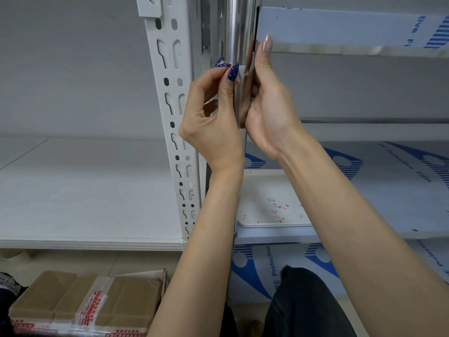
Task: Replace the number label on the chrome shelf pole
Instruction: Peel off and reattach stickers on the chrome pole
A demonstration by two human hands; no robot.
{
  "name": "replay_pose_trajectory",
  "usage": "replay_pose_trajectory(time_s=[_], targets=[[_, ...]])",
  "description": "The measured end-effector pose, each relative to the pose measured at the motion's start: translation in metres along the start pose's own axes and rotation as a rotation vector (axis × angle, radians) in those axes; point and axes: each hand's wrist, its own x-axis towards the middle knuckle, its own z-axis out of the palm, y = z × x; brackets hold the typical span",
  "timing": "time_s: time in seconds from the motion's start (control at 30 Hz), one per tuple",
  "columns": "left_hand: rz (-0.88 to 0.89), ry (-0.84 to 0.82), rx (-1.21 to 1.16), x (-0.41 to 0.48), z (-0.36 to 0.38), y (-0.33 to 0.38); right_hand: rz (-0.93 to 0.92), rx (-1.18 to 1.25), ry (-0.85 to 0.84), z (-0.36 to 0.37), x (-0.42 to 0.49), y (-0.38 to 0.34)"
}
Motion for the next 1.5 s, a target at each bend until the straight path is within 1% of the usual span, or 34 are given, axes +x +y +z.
replay_pose_trajectory(time_s=[0.1,0.37,0.73,0.93,1.07,1.3,1.5], targets=[[0.007,0.003,0.006,0.001,0.000,-0.001,0.001,-0.036,-0.002,0.000,0.000,0.000],[0.042,0.052,0.038,0.002,0.003,-0.009,0.021,-0.020,0.013,0.003,0.000,-0.001],[0.198,0.016,0.136,0.005,0.004,-0.007,0.029,-0.048,-0.003,0.002,-0.001,-0.001],[0.213,0.004,0.173,0.002,0.002,-0.004,0.023,-0.034,0.022,0.001,0.000,0.001],[0.148,0.010,0.146,0.001,0.000,-0.001,0.010,-0.021,0.014,0.001,-0.002,0.000],[0.170,0.016,0.142,0.002,0.000,-0.002,0.009,-0.027,0.042,0.003,-0.001,0.001],[0.179,0.031,0.151,0.002,0.001,-0.002,0.012,-0.032,0.035,0.001,0.000,0.002]])
